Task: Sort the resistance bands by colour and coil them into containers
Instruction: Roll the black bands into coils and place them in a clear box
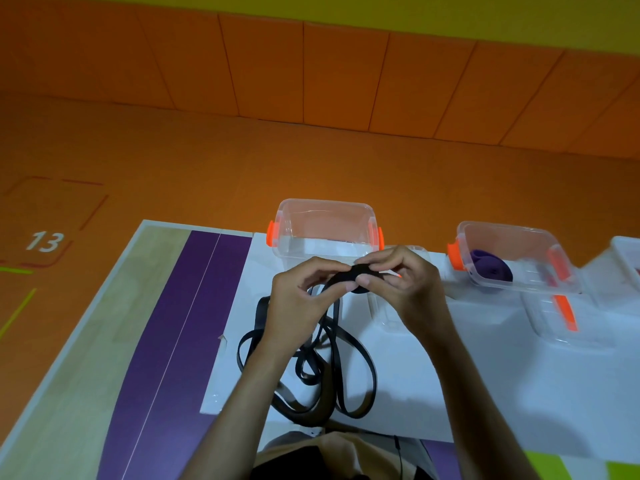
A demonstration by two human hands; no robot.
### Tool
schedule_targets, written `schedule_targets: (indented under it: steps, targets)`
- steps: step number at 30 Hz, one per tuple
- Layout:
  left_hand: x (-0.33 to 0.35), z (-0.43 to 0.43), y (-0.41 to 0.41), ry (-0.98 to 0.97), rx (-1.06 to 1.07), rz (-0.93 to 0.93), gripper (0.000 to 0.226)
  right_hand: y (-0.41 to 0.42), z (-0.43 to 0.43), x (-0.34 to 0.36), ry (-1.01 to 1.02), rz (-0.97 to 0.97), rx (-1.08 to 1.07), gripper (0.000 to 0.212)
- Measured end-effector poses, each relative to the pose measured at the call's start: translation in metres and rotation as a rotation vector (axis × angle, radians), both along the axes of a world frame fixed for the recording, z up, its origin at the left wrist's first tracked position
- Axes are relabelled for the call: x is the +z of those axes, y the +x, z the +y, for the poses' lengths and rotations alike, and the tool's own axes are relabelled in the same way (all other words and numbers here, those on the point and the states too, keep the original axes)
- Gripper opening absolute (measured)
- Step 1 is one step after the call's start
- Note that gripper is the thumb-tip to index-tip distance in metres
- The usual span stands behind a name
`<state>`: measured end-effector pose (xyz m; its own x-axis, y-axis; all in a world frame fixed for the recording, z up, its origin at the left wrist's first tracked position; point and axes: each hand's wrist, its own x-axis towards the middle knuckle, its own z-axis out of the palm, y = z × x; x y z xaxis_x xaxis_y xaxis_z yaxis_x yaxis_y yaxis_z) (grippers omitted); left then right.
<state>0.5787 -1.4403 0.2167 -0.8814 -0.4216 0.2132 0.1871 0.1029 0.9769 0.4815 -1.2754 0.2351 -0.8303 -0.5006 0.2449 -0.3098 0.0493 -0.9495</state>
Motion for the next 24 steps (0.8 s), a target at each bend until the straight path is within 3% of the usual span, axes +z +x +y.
schedule_targets:
  steps: [8,14,20,24]
  targets:
    - [0.001,-0.004,-0.002,0.065,-0.013,-0.01,0.022,0.003,-0.005,0.009,0.012,0.139,-0.032,0.03]
    - [-0.001,-0.002,-0.004,-0.03,0.021,0.055,0.025,0.003,-0.005,0.004,0.064,0.071,0.007,0.025]
    - [-0.004,-0.011,0.001,-0.013,-0.022,-0.02,0.037,0.006,-0.012,0.001,-0.005,0.066,-0.023,0.032]
    - [-0.002,-0.011,-0.001,-0.076,-0.06,-0.019,0.038,0.004,-0.009,-0.003,0.015,0.096,0.015,0.016]
